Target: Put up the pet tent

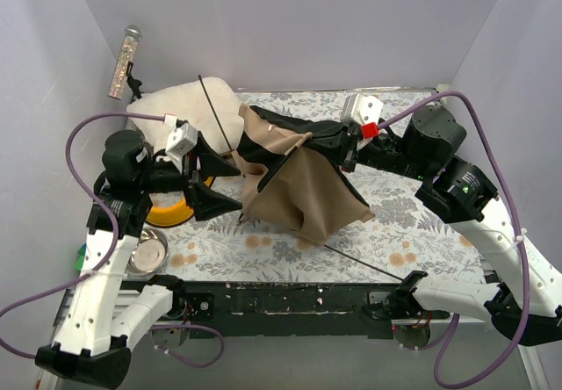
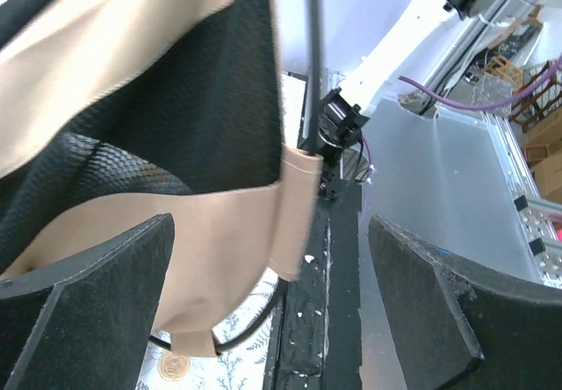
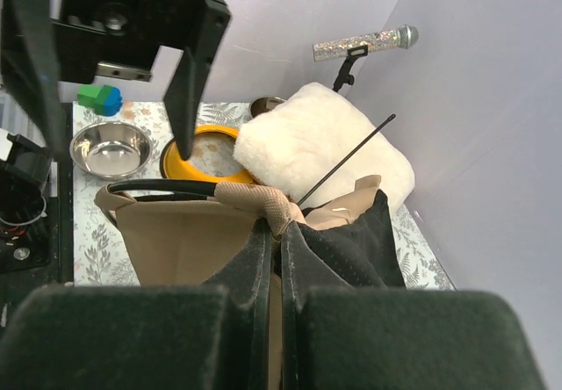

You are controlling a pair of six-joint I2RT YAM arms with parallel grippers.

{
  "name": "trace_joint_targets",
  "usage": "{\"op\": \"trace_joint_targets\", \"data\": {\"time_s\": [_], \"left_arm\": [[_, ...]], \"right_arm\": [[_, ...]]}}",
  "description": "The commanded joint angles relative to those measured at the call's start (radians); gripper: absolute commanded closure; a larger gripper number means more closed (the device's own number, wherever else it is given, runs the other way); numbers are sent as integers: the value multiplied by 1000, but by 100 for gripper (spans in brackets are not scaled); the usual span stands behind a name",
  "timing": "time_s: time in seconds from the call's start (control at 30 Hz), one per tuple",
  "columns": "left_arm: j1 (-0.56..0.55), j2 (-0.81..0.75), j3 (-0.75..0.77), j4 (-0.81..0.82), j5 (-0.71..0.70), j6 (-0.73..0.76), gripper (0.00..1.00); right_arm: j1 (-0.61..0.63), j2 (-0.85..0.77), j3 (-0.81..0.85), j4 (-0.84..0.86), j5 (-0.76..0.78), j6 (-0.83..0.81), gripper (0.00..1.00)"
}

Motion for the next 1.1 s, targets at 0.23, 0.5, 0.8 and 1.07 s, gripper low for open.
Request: {"op": "trace_joint_targets", "data": {"time_s": [0.23,0.5,0.8,1.07], "left_arm": [[-48,-25,-111,28,-80,86,18],[-132,31,-17,16,-304,42,100],[-131,179,157,14,-679,-268,100],[-129,346,387,127,-751,-639,100]], "right_arm": [[5,19,-16,231,-24,-25,99],[3,92,-15,405,-23,-40,97],[5,128,109,418,241,-104,17],[8,11,33,458,322,-356,13]]}}
